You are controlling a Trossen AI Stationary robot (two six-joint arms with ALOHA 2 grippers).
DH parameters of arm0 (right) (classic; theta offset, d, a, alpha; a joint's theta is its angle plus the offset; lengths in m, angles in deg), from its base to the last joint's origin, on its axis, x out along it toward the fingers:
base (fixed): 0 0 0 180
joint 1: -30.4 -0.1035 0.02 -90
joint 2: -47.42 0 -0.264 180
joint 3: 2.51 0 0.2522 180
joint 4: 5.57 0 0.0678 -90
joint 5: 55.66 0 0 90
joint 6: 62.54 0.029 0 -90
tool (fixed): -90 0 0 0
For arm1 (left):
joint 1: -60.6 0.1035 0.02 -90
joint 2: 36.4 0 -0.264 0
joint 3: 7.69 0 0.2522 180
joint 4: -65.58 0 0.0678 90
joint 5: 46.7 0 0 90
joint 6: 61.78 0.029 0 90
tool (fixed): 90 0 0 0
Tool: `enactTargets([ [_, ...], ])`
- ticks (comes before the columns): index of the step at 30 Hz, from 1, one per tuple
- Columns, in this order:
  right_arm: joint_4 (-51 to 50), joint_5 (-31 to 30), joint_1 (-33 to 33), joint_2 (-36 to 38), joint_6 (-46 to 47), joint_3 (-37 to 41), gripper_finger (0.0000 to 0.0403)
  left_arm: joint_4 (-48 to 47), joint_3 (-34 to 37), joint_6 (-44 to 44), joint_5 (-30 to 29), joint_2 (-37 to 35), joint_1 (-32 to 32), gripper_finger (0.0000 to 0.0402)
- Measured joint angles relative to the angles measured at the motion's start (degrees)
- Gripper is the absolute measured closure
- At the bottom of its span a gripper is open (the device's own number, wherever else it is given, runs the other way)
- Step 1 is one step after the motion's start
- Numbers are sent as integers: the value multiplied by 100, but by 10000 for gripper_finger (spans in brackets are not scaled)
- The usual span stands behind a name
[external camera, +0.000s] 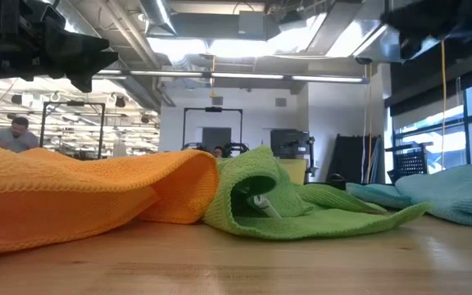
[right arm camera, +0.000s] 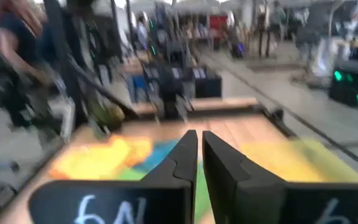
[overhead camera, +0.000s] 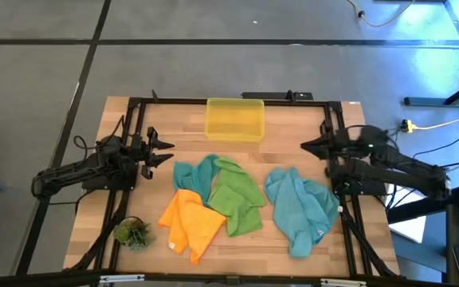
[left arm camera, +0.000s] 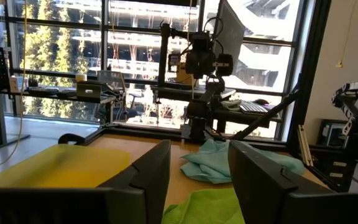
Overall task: Fold microfiber towels
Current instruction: Fold the green microfiber cloth
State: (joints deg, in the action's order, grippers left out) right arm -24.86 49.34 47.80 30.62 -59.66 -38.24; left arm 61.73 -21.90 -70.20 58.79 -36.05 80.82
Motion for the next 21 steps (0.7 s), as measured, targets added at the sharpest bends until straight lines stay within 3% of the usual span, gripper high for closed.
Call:
enactTargets([
  [13,1305,-204,-1222,-1465,-317,445,371,-2,1,0,1,-1,1,248],
  [21,2122,-808,-1687,-2124,-647,445,289,-1,0,-1,0,1,-1,248],
])
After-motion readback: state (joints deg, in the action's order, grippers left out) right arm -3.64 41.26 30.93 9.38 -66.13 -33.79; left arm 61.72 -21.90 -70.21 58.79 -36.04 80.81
